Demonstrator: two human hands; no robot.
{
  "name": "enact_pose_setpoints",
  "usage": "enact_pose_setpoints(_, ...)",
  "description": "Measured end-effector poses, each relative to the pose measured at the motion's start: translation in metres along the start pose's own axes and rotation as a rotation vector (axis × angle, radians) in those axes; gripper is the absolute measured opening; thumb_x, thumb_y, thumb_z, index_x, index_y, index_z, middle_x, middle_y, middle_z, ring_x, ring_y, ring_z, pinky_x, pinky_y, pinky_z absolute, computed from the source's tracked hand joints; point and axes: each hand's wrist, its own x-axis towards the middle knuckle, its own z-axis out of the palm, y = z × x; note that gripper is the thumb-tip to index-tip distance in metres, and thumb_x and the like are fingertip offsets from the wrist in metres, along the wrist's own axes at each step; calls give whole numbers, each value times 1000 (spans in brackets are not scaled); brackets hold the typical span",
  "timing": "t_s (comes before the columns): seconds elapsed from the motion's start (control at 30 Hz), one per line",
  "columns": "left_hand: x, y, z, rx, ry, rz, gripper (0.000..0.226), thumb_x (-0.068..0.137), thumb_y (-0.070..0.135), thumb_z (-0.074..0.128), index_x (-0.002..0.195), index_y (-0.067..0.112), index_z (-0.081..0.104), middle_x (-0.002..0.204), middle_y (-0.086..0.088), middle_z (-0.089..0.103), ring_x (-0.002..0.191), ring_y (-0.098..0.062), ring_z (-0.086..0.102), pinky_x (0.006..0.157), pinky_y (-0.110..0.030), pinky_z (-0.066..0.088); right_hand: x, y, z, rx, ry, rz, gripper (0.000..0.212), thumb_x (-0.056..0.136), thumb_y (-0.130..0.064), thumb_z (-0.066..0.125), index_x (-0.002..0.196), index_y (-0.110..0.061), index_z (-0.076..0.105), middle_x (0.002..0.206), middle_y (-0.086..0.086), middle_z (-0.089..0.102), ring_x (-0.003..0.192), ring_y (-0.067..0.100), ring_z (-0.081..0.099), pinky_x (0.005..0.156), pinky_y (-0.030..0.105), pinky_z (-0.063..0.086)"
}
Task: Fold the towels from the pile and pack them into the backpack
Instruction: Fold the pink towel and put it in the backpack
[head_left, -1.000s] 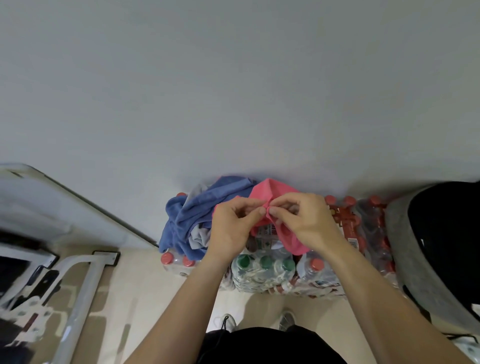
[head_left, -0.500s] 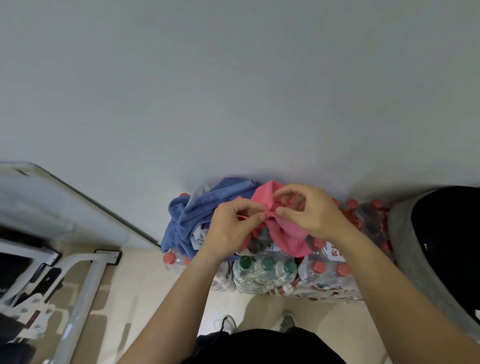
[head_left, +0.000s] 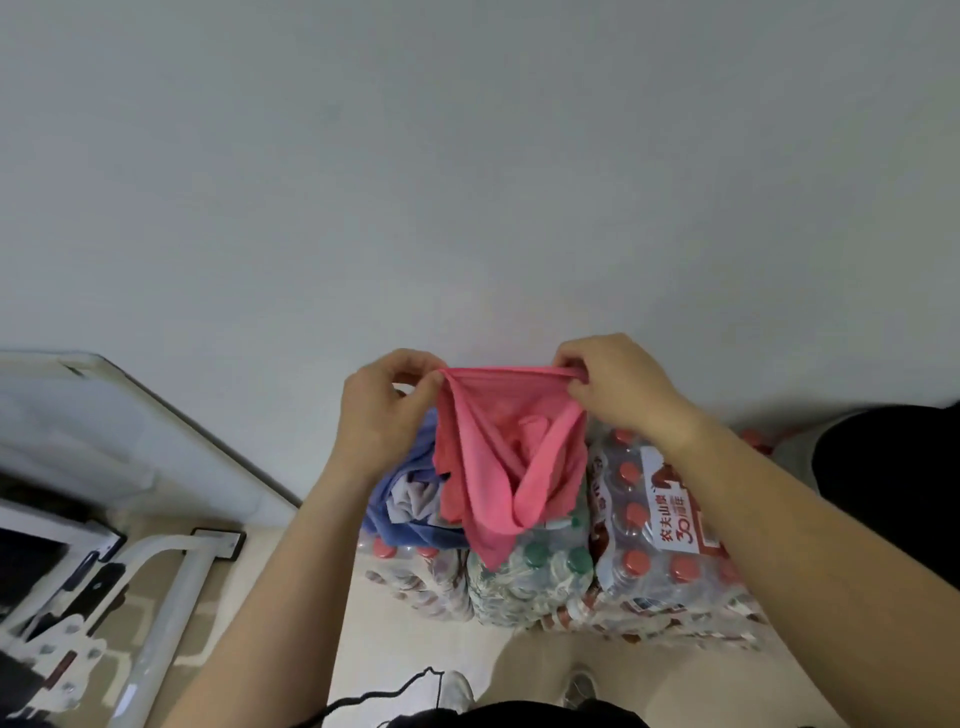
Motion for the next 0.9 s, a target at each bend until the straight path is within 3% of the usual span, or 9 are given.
enact_pose_setpoints(0.2,45,-2,-21,51,155,12,8,87,14,68,86,19,73,81,15,70,71,7,62,68,-5,43,-5,30,-46,54,-34,106,30,72,1,64,87,-25,69,89,-7,67,79,13,61,75,32,53)
enact_pose_setpoints(0.3,61,-9,-23,76,149,-32,10,87,16,68,86,24,73,81,18,70,76,5,64,70,-8,44,-18,44,-61,149,-64,148,30,76,4,67,83,-25,60,93,-5,65,74,17,63,58,19,51)
enact_pose_setpoints(0.4,71,-14,-11,114,104,-57,10,87,16,67,86,23,73,79,17,69,76,-1,65,67,-7,42,-32,40,-67,246,-102,82,29,82,-3,73,87,-23,52,101,-8,60,69,20,66,51,23,53)
enact_pose_setpoints(0.53,79,-20,5,149,78,-84,11,87,18,64,87,23,74,85,9,72,80,-7,66,70,-13,43,-41,26,-67,260,-151,-41,17,88,-2,68,92,-15,58,102,-3,62,70,-6,62,58,13,48)
enact_pose_setpoints(0.7,87,-16,13,170,67,-71,12,87,18,63,87,23,74,86,10,72,80,-6,65,68,-10,40,-53,29,-62,303,-115,-68,21,88,-9,67,93,-26,57,100,-6,63,94,11,62,75,31,58)
enact_pose_setpoints(0.9,94,-6,21,184,36,-42,12,86,16,64,87,23,74,86,8,72,79,-9,65,73,-17,42,-65,21,-64,322,-132,-2,27,88,3,57,83,-20,71,91,-8,70,86,6,67,83,29,57)
